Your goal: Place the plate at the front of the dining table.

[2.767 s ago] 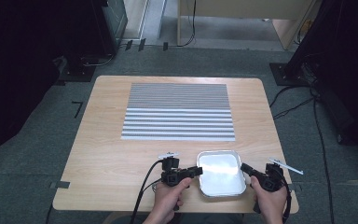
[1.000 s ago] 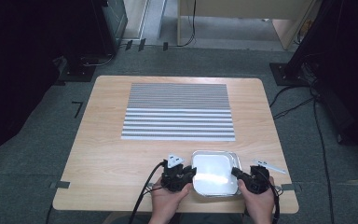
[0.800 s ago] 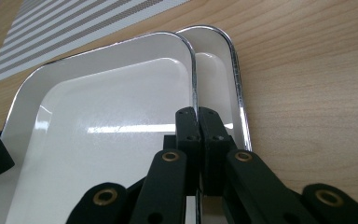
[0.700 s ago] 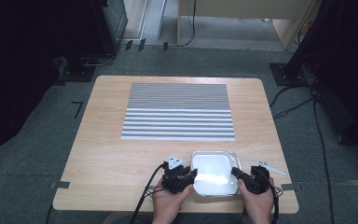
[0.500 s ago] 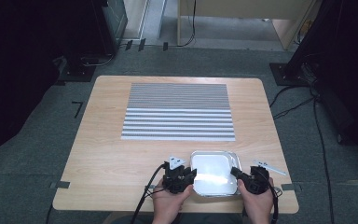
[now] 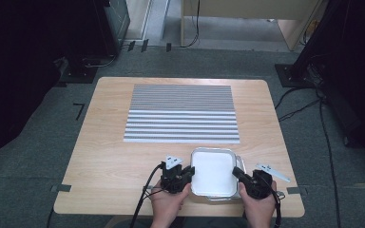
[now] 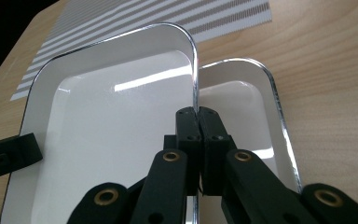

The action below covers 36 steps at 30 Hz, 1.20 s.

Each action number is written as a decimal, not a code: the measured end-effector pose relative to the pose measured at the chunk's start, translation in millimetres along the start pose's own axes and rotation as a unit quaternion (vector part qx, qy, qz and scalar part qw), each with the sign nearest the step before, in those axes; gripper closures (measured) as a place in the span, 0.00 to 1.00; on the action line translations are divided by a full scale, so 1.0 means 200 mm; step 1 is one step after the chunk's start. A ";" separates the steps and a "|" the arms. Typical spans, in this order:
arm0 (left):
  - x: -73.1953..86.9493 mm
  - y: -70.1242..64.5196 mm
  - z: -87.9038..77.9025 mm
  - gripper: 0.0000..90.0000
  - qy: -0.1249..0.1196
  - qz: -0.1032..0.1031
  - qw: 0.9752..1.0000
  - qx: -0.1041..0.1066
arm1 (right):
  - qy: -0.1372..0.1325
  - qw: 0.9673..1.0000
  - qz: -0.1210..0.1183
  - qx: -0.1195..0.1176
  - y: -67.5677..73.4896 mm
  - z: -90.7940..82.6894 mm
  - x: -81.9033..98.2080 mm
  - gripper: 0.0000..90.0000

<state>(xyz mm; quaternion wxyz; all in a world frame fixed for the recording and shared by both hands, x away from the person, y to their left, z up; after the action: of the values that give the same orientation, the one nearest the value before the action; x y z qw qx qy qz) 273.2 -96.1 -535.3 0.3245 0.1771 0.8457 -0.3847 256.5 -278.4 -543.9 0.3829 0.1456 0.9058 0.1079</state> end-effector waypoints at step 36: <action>-0.30 0.27 -0.23 0.98 -0.071 -0.008 0.997 -0.022 | -0.064 0.996 -0.055 -0.017 0.44 0.08 -0.20 1.00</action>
<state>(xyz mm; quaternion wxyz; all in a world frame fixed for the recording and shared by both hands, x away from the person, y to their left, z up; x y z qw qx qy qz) 327.2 -28.9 -499.7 0.3848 0.1352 0.8302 -0.3801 311.2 -209.0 -501.5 0.4476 0.0956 0.8842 0.0929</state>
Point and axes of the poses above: each handheld gripper's, and its own axes: z roughly forward along the jaws, x roughly out of its underside, y roughly to its left, the point moved 9 cm from there along z, roughly forward along the jaws, and after that the axes turned 15 degrees about x, right-handed, at the moved point
